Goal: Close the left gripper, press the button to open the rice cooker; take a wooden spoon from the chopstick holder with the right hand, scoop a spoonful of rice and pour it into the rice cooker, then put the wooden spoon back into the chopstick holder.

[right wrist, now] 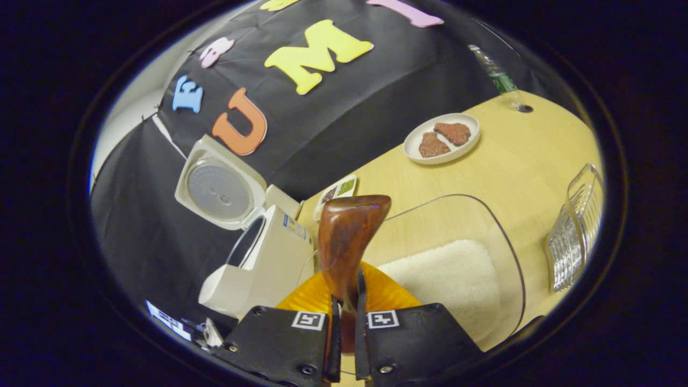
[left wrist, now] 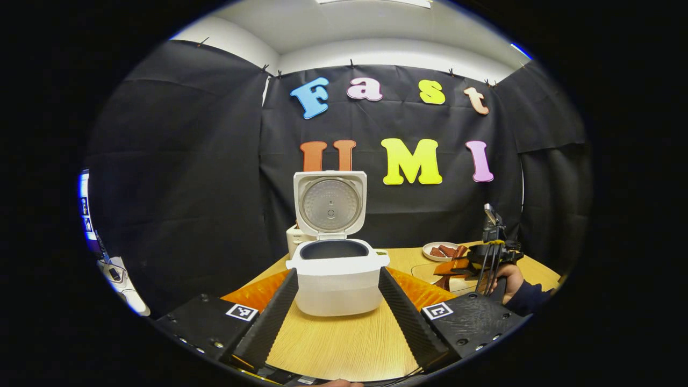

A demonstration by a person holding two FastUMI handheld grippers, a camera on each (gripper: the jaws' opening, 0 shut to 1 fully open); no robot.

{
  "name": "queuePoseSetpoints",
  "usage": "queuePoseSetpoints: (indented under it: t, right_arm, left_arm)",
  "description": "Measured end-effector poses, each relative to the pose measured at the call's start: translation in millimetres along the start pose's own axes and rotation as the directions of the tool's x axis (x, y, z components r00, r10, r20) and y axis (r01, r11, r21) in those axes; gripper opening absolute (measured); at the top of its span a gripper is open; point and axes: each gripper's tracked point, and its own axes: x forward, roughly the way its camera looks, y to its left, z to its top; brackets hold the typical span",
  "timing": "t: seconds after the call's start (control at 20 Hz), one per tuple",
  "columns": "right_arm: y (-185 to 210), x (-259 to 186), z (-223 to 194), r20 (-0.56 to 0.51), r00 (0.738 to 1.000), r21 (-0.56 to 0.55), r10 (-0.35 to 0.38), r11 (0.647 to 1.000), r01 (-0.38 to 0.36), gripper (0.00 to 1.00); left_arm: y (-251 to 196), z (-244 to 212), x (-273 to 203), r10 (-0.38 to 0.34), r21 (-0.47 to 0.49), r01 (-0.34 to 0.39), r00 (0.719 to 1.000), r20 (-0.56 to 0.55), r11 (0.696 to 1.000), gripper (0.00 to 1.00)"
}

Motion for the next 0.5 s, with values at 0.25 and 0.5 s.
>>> queuePoseSetpoints:
  t: [0.25,0.5]
  right_arm:
    - [-9.3,-19.4,30.8,0.094,0.994,0.164,0.056,0.984,-0.071,0.15]
    - [-5.3,-42.8,58.2,0.197,0.972,0.256,0.125,0.951,-0.174,0.15]
  left_arm:
    - [4.7,-5.5,1.8,0.016,-0.001,-0.016,0.999,-0.035,1.000,0.96]
    - [-4.7,3.7,-2.2,0.013,0.009,-0.013,1.000,-0.021,1.000,0.96]
